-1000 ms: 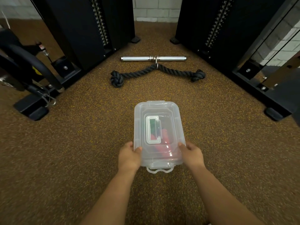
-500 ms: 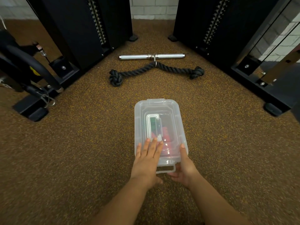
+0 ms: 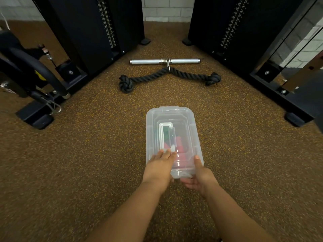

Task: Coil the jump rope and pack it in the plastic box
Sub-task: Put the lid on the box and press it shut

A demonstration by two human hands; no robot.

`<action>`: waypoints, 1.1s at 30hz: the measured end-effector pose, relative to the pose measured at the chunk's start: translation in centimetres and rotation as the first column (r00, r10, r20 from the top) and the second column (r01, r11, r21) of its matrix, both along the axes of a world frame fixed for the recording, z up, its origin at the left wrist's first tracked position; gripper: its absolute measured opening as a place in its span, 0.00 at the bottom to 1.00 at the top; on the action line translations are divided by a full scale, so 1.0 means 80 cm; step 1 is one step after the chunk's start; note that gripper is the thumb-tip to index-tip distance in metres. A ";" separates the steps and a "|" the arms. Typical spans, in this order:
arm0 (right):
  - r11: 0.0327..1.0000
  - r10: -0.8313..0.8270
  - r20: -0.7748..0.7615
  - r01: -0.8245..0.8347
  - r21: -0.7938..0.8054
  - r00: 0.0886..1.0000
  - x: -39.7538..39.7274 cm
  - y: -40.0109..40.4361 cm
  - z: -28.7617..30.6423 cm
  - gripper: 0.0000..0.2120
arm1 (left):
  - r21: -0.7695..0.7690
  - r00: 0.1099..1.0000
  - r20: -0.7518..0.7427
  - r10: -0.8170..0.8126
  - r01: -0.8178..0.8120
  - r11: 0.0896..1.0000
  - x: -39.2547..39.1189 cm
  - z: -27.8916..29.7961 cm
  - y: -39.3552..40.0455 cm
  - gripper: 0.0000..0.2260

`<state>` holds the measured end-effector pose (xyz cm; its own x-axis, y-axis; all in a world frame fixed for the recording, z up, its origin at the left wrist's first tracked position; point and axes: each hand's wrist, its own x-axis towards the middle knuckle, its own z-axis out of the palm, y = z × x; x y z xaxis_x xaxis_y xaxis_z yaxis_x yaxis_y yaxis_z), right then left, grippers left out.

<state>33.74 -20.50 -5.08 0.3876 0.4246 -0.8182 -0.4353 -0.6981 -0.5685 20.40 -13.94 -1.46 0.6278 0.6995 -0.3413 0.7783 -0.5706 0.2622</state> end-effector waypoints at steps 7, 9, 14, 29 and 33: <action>0.997 0.033 0.168 -0.021 -0.072 0.985 -0.002 0.003 -0.005 0.34 | 0.032 0.999 0.043 0.021 -0.022 0.999 -0.001 -0.003 -0.001 0.39; 0.997 0.082 0.367 -0.081 -0.018 0.926 -0.006 0.006 0.003 0.32 | -0.018 0.995 0.092 0.028 -0.026 1.000 -0.008 -0.011 -0.007 0.42; 0.913 0.248 0.770 -0.408 0.017 0.588 -0.005 0.009 0.006 0.27 | -0.113 0.961 0.241 0.136 -0.111 0.987 -0.014 -0.027 -0.008 0.33; 0.708 0.495 0.852 -0.647 -0.282 0.170 0.024 0.092 0.001 0.29 | 0.049 0.978 0.071 0.195 -0.198 0.979 0.023 -0.045 0.089 0.27; 0.599 0.534 0.845 -0.706 -0.378 0.000 0.029 0.120 0.002 0.27 | 0.069 0.982 0.086 0.170 -0.176 0.982 0.031 -0.044 0.118 0.26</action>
